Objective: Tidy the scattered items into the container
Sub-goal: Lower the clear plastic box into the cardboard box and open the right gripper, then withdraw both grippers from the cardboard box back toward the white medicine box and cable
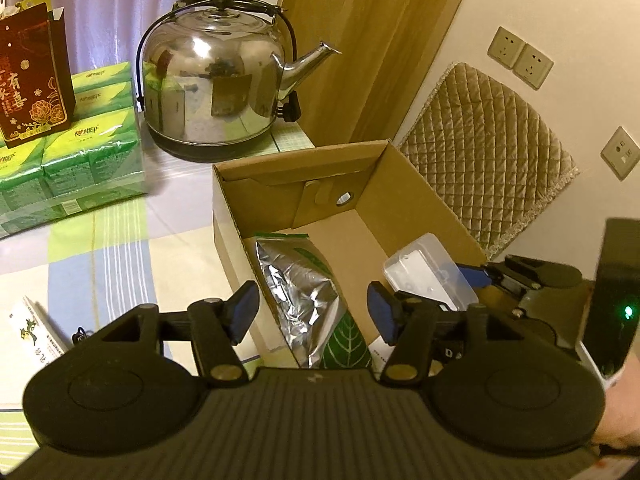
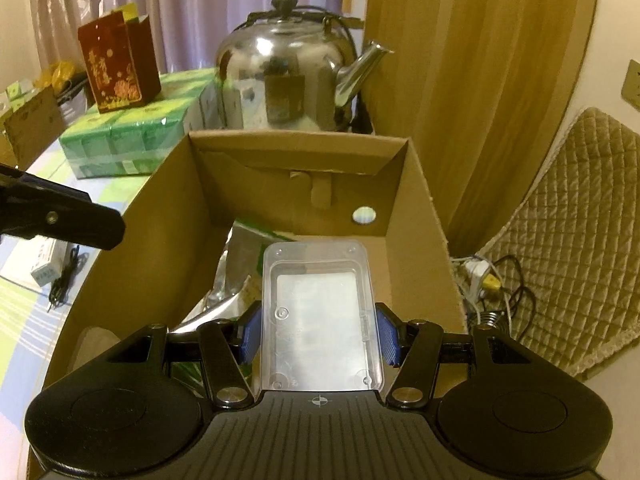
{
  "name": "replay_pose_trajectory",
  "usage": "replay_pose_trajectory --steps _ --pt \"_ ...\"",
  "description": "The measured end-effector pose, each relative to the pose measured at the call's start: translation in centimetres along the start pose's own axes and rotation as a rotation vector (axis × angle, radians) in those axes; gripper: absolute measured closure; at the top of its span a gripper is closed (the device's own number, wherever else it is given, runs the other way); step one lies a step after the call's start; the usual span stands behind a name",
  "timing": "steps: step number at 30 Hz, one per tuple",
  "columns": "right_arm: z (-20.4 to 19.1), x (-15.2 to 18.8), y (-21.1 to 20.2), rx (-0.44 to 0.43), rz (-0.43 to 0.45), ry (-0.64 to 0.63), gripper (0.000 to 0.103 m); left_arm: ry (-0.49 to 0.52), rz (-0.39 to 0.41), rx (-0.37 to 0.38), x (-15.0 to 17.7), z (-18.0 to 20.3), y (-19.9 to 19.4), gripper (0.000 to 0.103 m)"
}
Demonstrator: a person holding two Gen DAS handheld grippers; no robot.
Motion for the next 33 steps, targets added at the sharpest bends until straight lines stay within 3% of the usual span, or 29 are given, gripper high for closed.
replay_pose_trajectory --steps 6,8,9,21,33 --pt "-0.3 -0.2 0.3 -0.020 0.009 0.027 0.049 0.014 -0.002 -0.001 0.4 -0.2 -0.5 0.047" --pt "-0.2 -0.3 0.1 -0.014 0.027 0.042 0.032 0.016 0.000 -0.002 0.6 -0.2 -0.7 0.046" --pt "-0.2 -0.3 -0.1 -0.016 0.040 0.046 0.031 0.016 0.000 -0.003 0.7 -0.3 -0.9 0.046" --pt "-0.5 0.4 -4.9 -0.017 0.102 0.076 0.029 0.015 0.008 -0.024 2.5 -0.1 -3.4 0.041" --pt "-4.1 2.8 -13.3 -0.051 0.173 0.069 0.019 0.047 0.023 -0.143 6.8 0.9 -10.5 0.018"
Point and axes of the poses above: each gripper's, at about its wrist camera, not at the fingertips, and y roughly the way its jaws point, z to its right, x to its underside, the point moved 4 cm from there along y, roughly the way its jaws point, and after that the axes turned 8 degrees about y, right-handed, at the moved point
